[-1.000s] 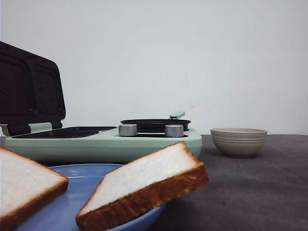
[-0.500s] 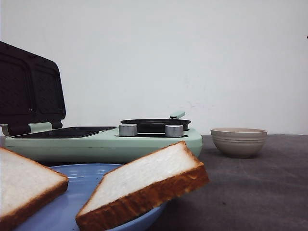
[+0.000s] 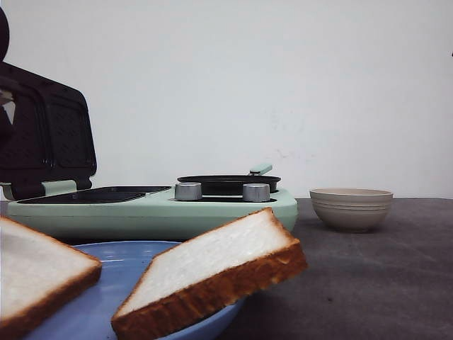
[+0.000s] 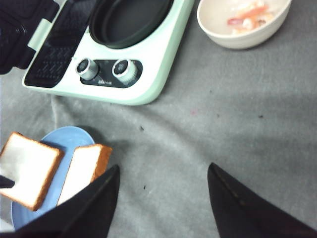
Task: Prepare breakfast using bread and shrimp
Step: 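Lower the left gripper to the blue plate and grasp a bread slice, then carry the bread slice with the left gripper onto the sandwich press plate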
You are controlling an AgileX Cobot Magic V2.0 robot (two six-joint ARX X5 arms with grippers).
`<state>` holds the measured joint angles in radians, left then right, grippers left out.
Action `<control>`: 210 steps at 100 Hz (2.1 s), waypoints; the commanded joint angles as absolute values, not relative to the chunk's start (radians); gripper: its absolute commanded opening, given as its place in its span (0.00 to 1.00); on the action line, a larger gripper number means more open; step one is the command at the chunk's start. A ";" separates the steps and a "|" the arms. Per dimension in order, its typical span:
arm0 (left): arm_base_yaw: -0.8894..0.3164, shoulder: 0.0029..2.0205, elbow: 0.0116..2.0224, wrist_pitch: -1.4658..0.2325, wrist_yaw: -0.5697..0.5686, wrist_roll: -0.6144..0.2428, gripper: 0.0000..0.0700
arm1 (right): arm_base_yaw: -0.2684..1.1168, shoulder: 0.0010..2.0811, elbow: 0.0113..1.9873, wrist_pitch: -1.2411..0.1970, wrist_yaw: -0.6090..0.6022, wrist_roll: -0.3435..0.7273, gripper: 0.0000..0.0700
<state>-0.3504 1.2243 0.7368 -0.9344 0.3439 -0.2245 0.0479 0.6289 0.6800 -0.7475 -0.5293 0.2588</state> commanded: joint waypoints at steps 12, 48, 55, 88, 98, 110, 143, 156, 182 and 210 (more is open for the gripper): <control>-0.360 1.235 0.739 -0.901 0.348 -0.231 0.01 | 0.051 0.632 0.696 -0.749 -0.535 0.250 0.50; -0.360 1.175 0.739 -0.862 0.328 -0.231 0.01 | 0.051 0.632 0.696 -0.754 -0.534 0.250 0.50; -0.360 1.135 0.739 -0.847 0.322 -0.238 0.01 | 0.051 0.632 0.696 -0.753 -0.534 0.250 0.50; -0.360 0.930 0.739 -0.730 0.232 -0.240 0.01 | 0.051 0.632 0.696 -0.753 -0.534 0.250 0.50; -0.360 0.894 0.739 -0.667 0.215 -0.240 0.01 | 0.051 0.632 0.696 -0.753 -0.534 0.250 0.50; -0.360 0.875 0.739 -0.593 0.192 -0.221 0.01 | 0.051 0.632 0.696 -0.753 -0.534 0.250 0.50; -0.360 0.876 0.739 -0.383 0.106 -0.123 0.01 | 0.051 0.632 0.696 -0.754 -0.534 0.250 0.50; -0.359 0.885 0.740 -0.293 0.062 -0.065 0.01 | 0.051 0.632 0.696 -0.754 -0.534 0.250 0.50; -0.358 0.978 0.764 -0.132 0.002 0.076 0.01 | 0.051 0.632 0.696 -0.757 -0.534 0.247 0.50; -0.350 1.208 0.924 -0.052 -0.039 0.252 0.01 | 0.051 0.632 0.696 -0.760 -0.534 0.246 0.50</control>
